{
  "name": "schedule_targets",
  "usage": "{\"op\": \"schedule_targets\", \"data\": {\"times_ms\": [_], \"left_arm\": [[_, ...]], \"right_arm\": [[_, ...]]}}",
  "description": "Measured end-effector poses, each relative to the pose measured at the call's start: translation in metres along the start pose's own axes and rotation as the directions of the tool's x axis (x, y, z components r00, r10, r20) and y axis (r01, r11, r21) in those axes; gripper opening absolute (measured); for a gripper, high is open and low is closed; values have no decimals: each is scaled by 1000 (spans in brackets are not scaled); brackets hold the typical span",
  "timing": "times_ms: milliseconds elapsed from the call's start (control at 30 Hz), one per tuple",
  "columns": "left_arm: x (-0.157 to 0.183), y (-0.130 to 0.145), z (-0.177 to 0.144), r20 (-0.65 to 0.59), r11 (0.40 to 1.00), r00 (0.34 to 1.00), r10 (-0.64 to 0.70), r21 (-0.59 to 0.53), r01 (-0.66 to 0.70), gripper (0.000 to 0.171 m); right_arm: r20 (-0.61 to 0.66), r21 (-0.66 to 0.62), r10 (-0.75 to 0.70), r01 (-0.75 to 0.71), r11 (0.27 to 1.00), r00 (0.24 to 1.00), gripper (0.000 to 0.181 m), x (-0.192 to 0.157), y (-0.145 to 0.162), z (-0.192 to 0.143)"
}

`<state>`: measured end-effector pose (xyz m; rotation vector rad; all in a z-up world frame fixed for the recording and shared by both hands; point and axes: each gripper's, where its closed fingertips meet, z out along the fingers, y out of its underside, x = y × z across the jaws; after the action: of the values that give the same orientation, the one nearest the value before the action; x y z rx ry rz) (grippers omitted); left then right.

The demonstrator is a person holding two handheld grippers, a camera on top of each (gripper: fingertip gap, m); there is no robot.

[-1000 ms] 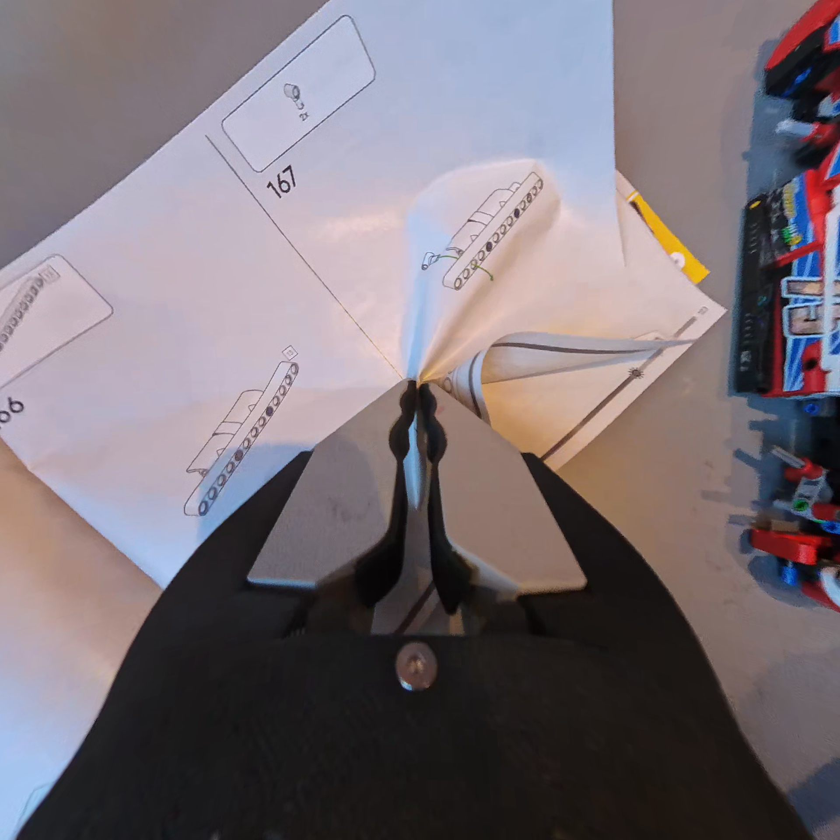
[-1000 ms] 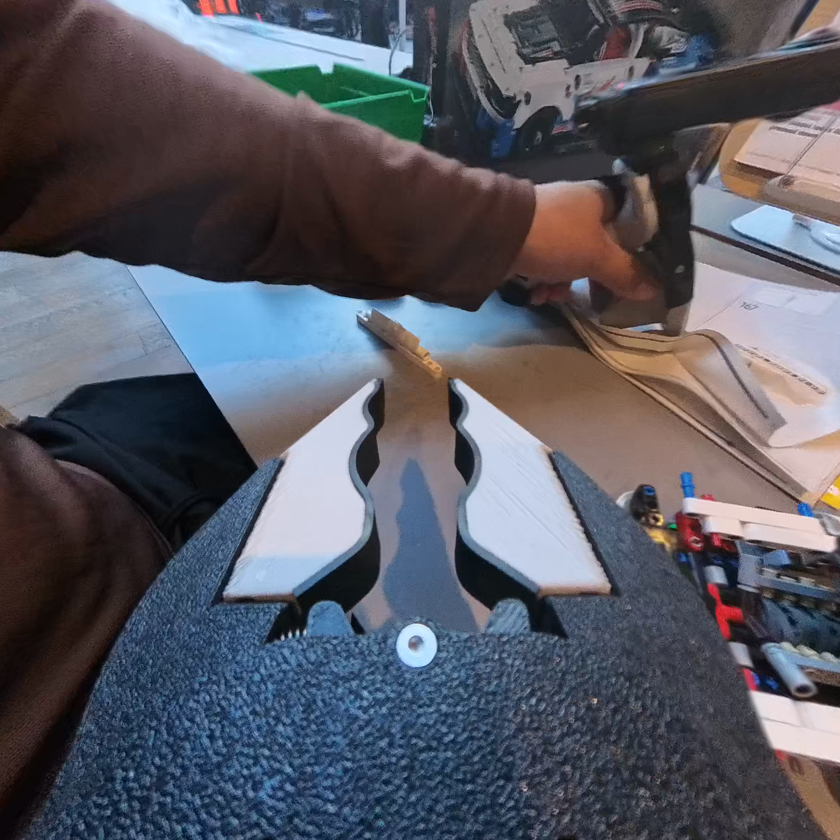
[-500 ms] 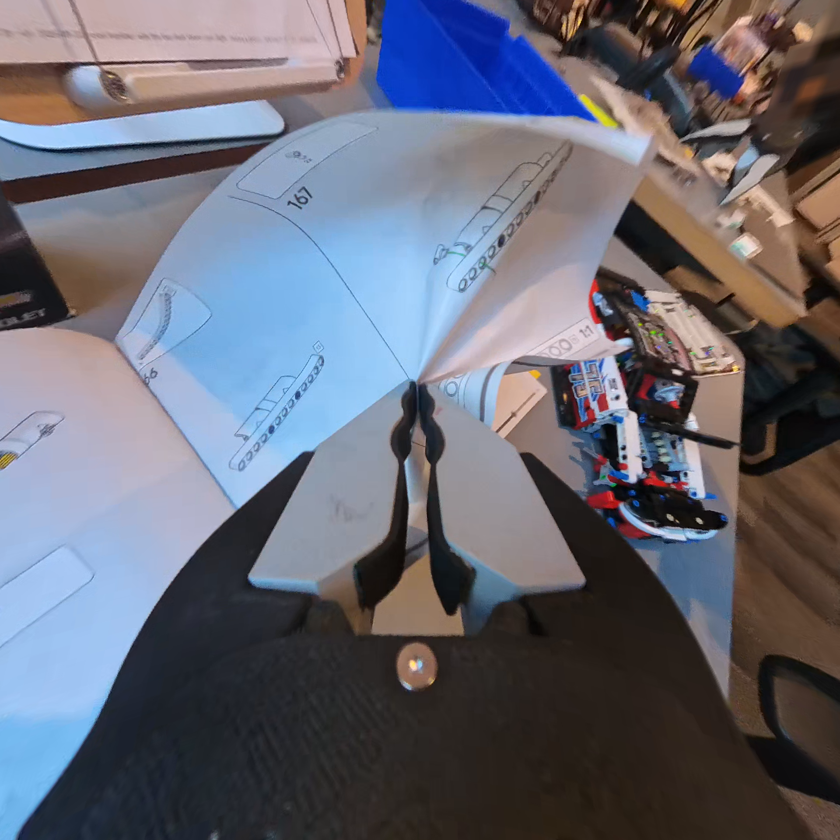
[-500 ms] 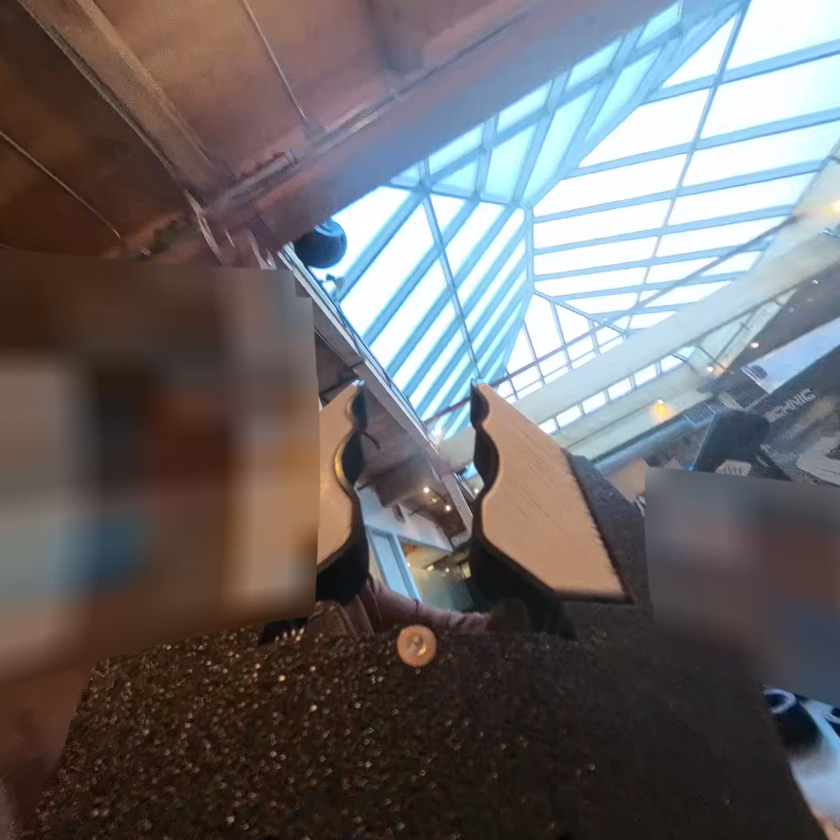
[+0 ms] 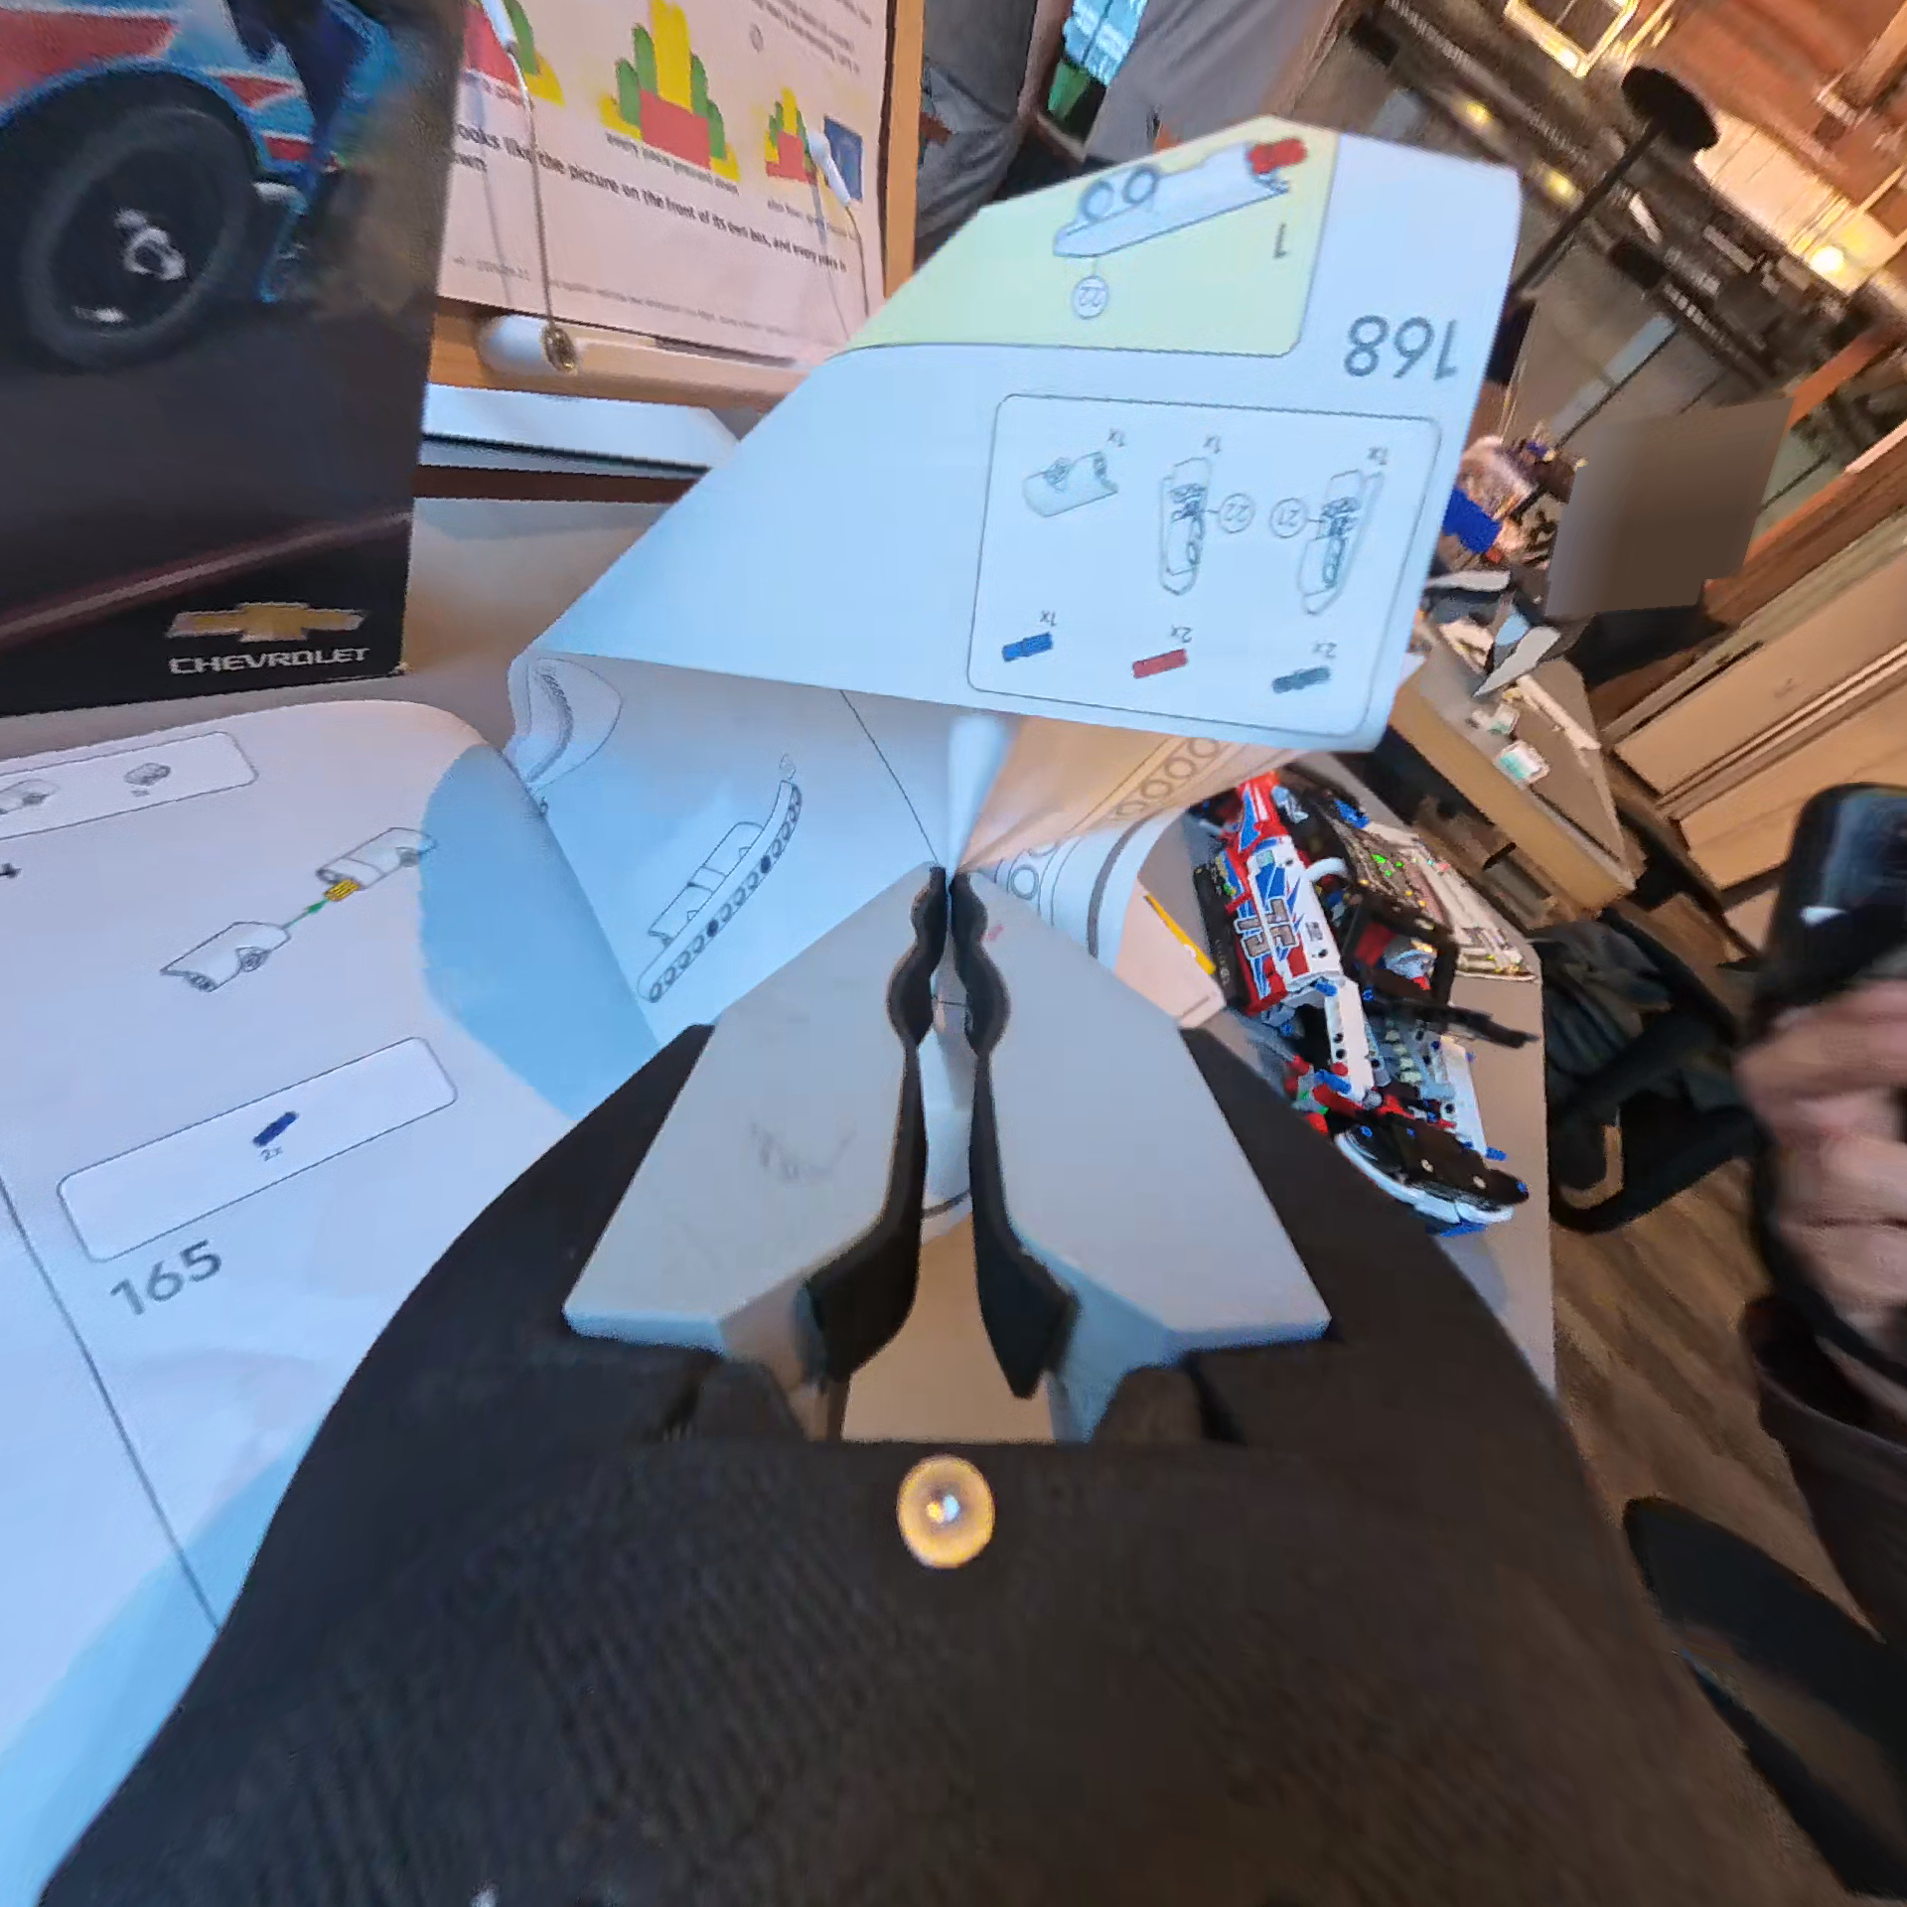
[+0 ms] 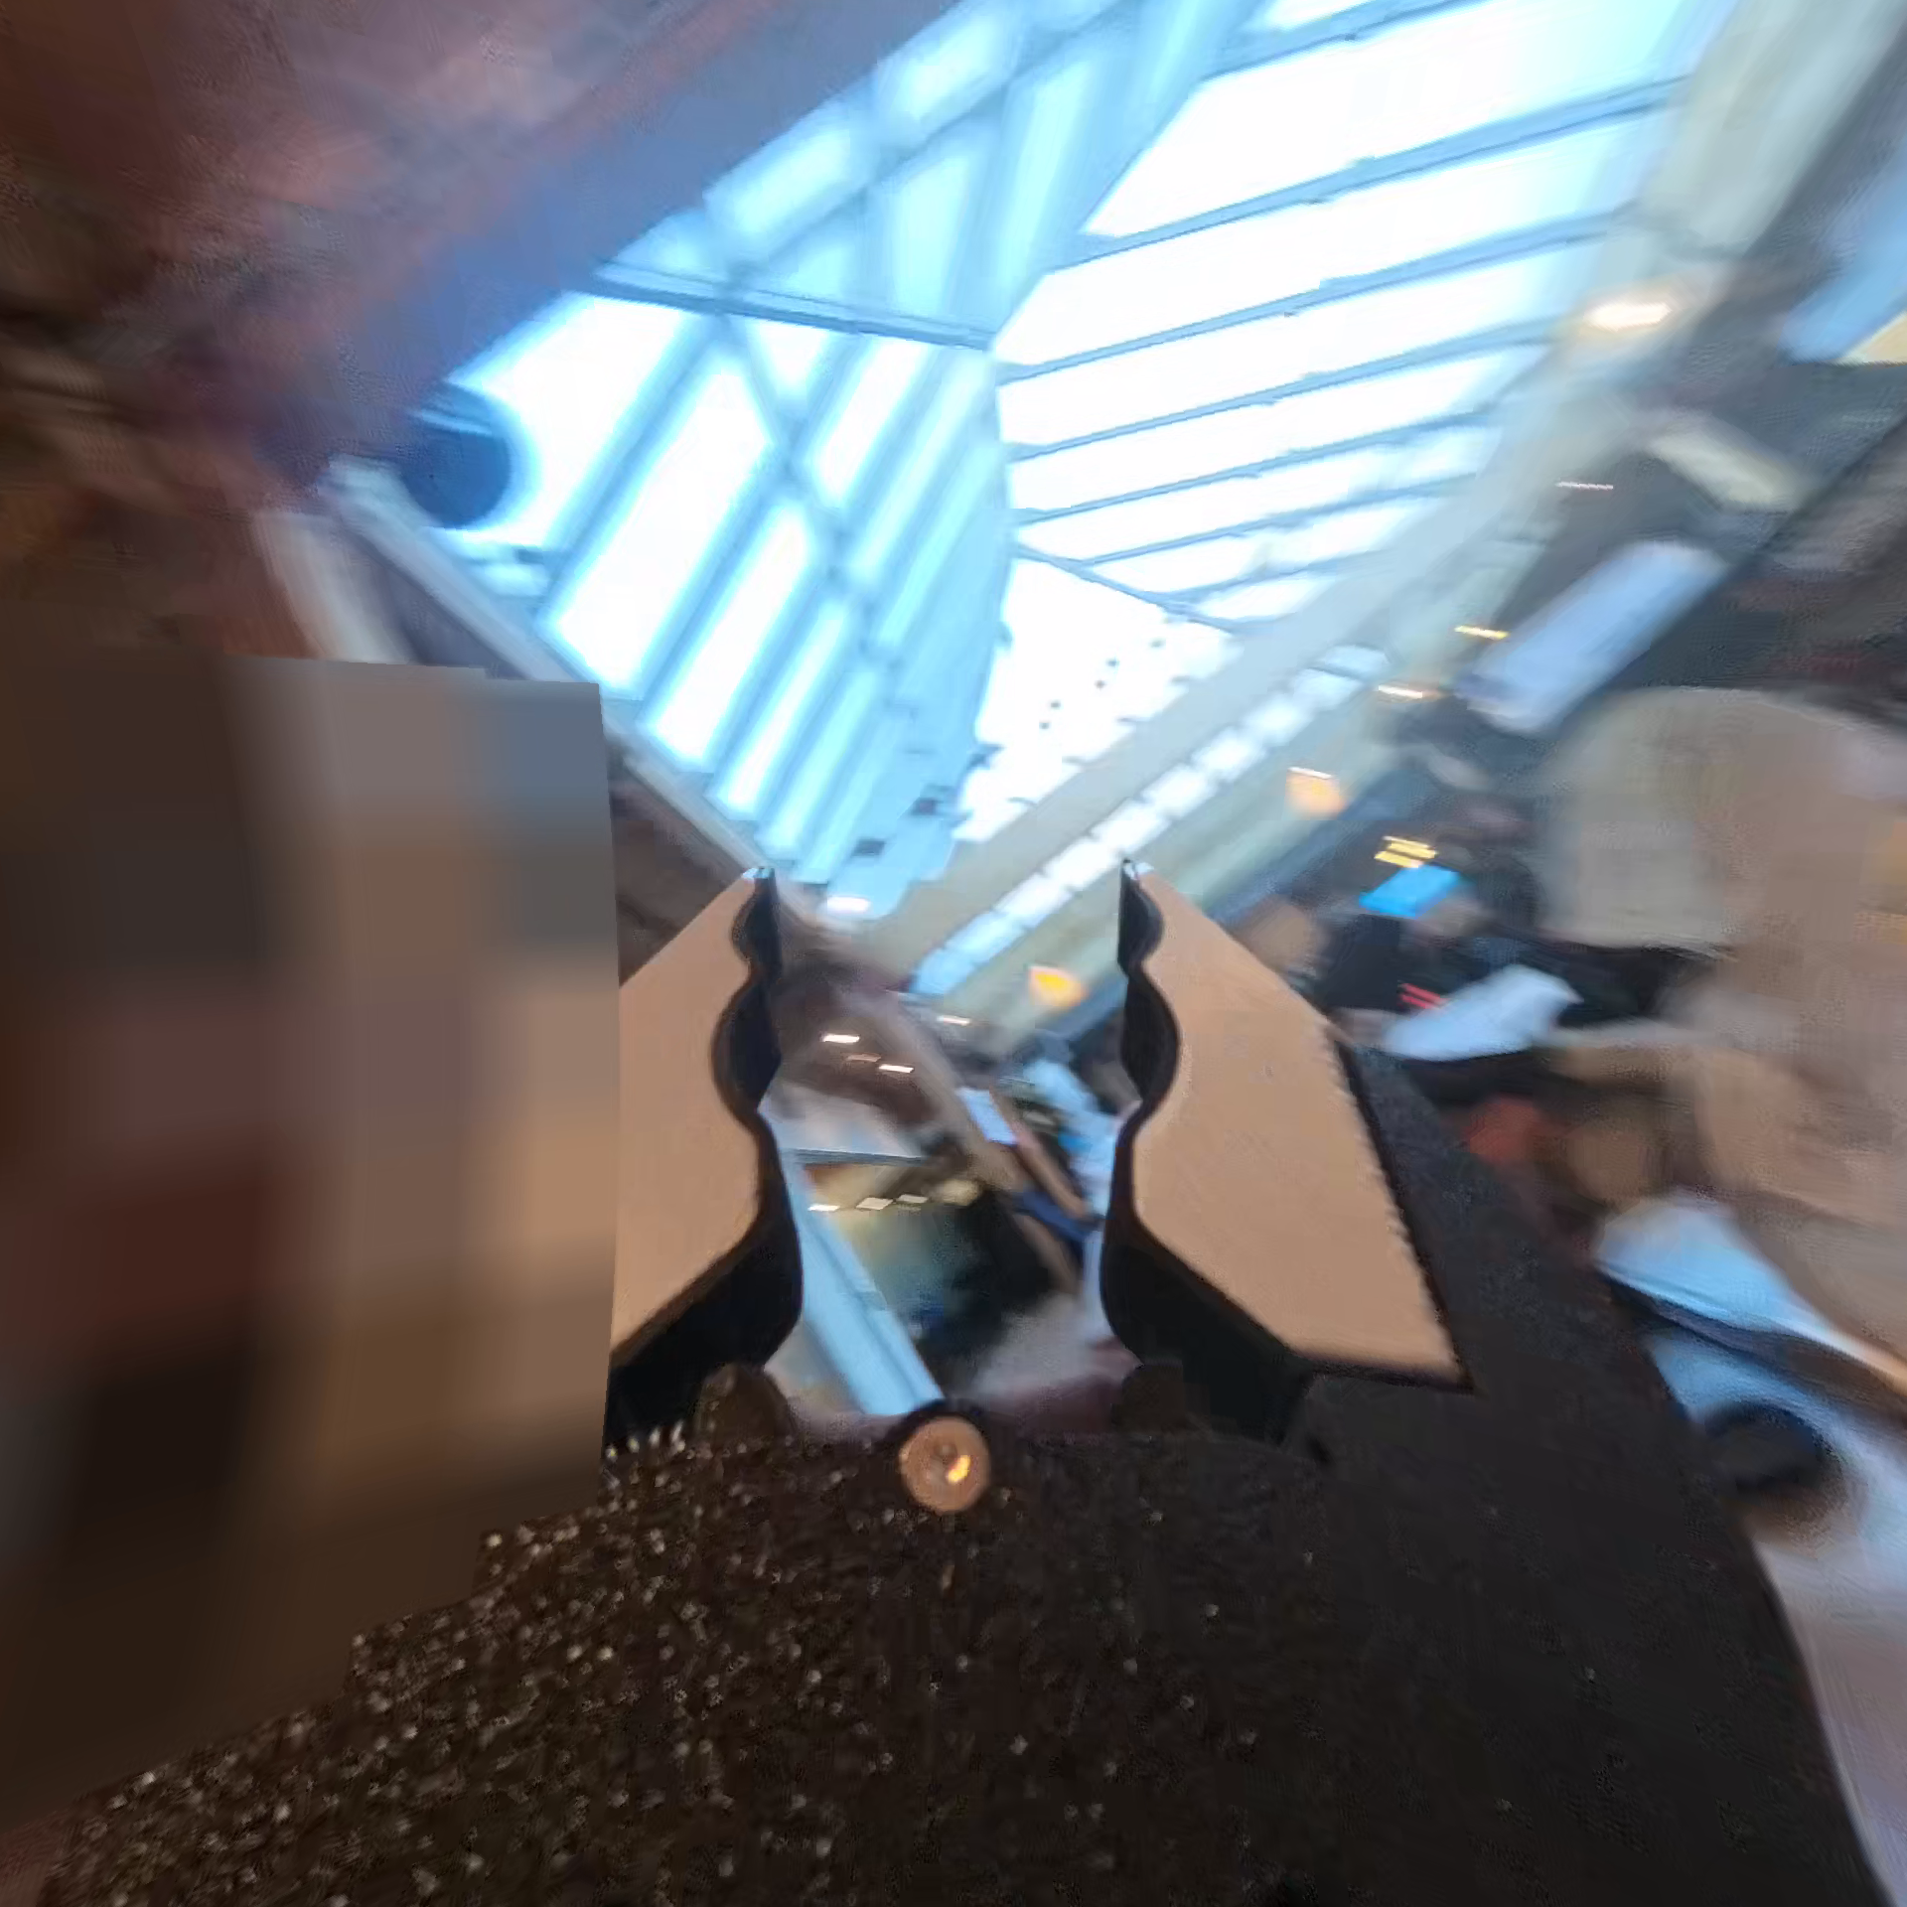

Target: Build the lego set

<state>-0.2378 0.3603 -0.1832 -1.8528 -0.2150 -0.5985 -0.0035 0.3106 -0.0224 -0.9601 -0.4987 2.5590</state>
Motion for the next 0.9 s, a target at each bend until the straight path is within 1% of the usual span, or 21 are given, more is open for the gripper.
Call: {"op": "schedule_targets", "data": {"times_ms": [33, 67, 133, 200, 267, 300, 333, 400, 467, 533, 567, 600, 633, 667, 700, 733, 800, 833, 900], "left_arm": [[-1, 0, -3, -4, 1000, 1000, -15, 15, 15, 0], [-3, -1, -6, -7, 999, 1000, -31, 33, 31, 0], [-6, -2, -14, -3, 996, 998, -58, 71, 58, 0], [-11, -2, -24, 16, 992, 997, -73, 105, 71, 0], [-18, 4, -35, 77, 994, 996, -41, 105, 33, 0], [-23, 7, -42, 118, 995, 993, -29, 101, 17, 1], [-25, 8, -49, 139, 994, 990, -31, 108, 16, 6], [-25, 6, -68, 168, 991, 986, -21, 132, -1, 14], [-29, -1, -98, 258, 981, 966, 25, 179, -73, 22], [-30, -8, -128, 341, 963, 937, 74, 219, -156, 26], [-29, -11, -141, 373, 954, 922, 108, 221, -201, 30], [-28, -12, -154, 406, 947, 902, 147, 205, -246, 30], [-27, -13, -166, 442, 939, 878, 186, 184, -292, 31], [-23, -15, -176, 458, 923, 856, 238, 167, -346, 31], [-16, -15, -182, 447, 905, 843, 299, 147, -399, 27], [-9, -12, -183, 411, 893, 841, 352, 121, -433, 23], [2, -4, -175, 315, 893, 861, 399, 82, -443, 28], [8, 0, -168, 258, 899, 879, 401, 75, -432, 29], [24, 6, -153, 160, 903, 900, 406, 84, -422, 30]], "right_arm": [[-120, -20, -18, 15, 1000, 993, 65, 29, 2, 4], [-196, -36, -24, 17, 999, 980, 65, 53, 5, 8], [-308, -89, -58, 32, 996, 950, 64, 100, 13, 19], [-466, -195, -157, 72, 978, 871, 65, 161, 24, 25], [-563, -338, -268, 79, 938, 782, 65, 219, 41, 32], [-591, -416, -324, 65, 907, 739, 63, 246, 50, 35], [-596, -488, -364, 37, 872, 716, 58, 267, 62, 40], [-559, -585, -378, -27, 811, 738, 54, 293, 89, 57], [-548, -656, -337, -144, 741, 766, 50, 311, 123, 69], [-555, -736, -335, -262, 624, 761, 45, 328, 157, 68], [-536, -771, -349, -276, 574, 769, 33, 330, 167, 68], [-505, -789, -336, -266, 554, 795, 29, 324, 171, 74], [-474, -785, -300, -244, 569, 828, 31, 312, 171, 83], [-439, -767, -254, -213, 605, 862, 35, 296, 167, 94], [-391, -742, -190, -186, 644, 901, 42, 275, 161, 105], [-329, -715, -108, -173, 677, 938, 43, 249, 157, 113], [-185, -675, 44, -160, 720, 982, 47, 199, 151, 117], [-113, -665, 88, -141, 733, 990, 52, 177, 150, 114], [-9, -671, 102, -82, 737, 995, 57, 149, 158, 101]]}}
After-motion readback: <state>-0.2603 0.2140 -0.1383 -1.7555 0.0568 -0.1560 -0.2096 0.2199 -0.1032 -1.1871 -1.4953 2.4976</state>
